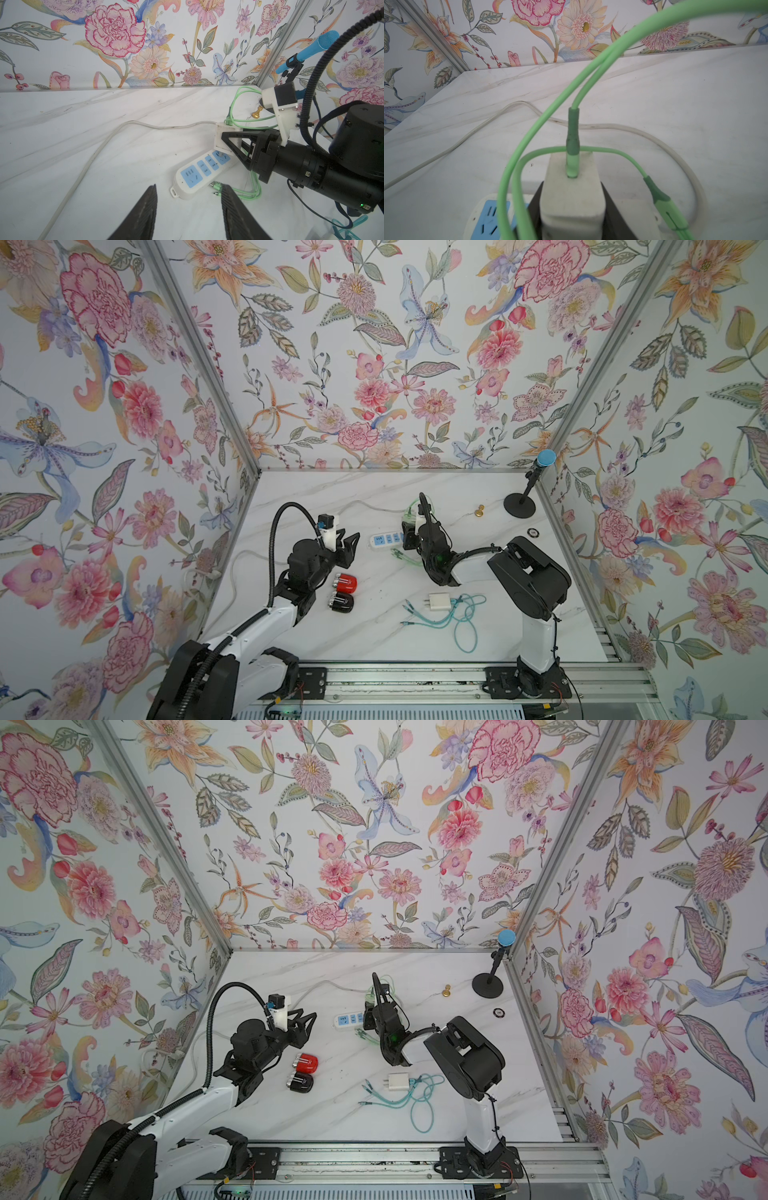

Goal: Charge the electric shaver
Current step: Insert the plug into the socket.

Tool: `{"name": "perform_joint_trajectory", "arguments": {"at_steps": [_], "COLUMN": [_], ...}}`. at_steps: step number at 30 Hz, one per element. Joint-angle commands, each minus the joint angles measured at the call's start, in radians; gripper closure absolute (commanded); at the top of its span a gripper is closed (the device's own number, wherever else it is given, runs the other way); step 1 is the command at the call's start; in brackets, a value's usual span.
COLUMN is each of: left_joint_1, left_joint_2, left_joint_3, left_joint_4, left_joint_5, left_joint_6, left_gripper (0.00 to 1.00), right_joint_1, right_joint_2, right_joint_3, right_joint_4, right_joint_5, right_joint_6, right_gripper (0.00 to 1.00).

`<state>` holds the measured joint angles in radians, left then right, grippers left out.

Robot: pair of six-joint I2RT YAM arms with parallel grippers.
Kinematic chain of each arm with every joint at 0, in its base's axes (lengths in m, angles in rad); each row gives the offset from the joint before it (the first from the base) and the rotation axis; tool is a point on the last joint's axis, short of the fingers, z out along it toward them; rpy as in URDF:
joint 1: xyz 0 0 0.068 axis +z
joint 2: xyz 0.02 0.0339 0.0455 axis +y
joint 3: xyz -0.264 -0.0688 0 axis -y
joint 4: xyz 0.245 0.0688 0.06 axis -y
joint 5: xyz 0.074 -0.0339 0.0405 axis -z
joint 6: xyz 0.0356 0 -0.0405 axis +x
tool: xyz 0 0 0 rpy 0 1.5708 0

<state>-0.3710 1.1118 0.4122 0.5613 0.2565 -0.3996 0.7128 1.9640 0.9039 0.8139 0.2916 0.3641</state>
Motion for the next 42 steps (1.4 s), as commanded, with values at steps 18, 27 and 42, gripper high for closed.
{"name": "perform_joint_trajectory", "arguments": {"at_steps": [18, 27, 42], "left_joint_1": [0.013, 0.013, 0.013], "left_joint_2": [0.008, -0.014, -0.066], "left_joint_3": [-0.003, -0.020, -0.065], "left_joint_4": [0.029, 0.039, 0.076], "left_joint_5": [0.004, -0.005, -0.026], "left_joint_6": [0.009, 0.007, -0.002], "left_gripper": [0.48, 0.48, 0.48], "right_joint_1": [0.035, 0.120, 0.208], "right_joint_2": [0.055, 0.101, 0.070], "right_joint_3": [0.035, -0.048, -0.098], "right_joint_4": [-0.057, 0.120, -0.052], "right_joint_5": [0.056, 0.214, 0.333], "right_joint_6": [-0.006, -0.107, -0.059], "right_gripper": [0.97, 0.96, 0.96]}}
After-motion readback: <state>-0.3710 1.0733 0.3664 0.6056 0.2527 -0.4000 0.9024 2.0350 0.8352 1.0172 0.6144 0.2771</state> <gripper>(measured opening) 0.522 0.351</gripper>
